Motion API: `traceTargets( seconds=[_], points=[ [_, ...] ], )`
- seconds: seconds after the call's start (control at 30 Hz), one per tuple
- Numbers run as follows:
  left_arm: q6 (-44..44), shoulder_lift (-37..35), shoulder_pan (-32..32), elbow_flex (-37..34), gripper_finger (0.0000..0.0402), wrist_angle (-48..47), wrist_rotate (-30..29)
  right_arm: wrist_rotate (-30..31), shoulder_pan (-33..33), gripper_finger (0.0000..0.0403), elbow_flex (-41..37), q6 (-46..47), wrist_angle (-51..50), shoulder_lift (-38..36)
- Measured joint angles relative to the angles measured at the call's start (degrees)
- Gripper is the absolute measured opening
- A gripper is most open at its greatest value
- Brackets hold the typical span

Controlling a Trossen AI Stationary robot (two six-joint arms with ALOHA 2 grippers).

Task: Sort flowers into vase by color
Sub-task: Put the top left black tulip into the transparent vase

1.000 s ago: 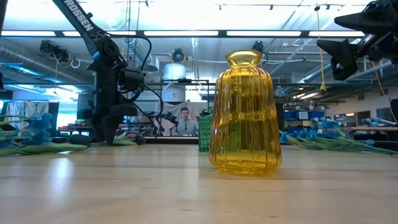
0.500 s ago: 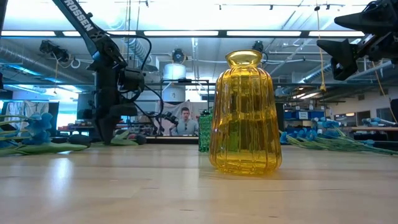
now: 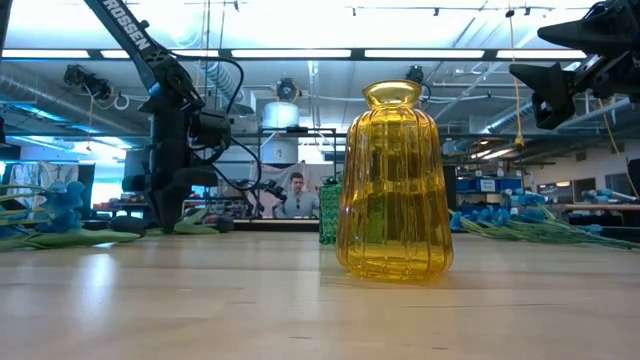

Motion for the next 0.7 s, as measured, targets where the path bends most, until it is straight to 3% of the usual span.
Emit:
traceTargets(
  seconds=[0.37,0.7],
  points=[
    [-0.99,0.0,0.0,0.24,0.0024,-0.26,4.0,0.01,-0.01,0.0249,0.01,-0.01,-0.01,0.0],
    [-1.13,-0.02,0.01,5.03,0.0024,-1.07,6.22,0.01,0.0,0.0249,0.02,0.0,0.0,0.0]
  ],
)
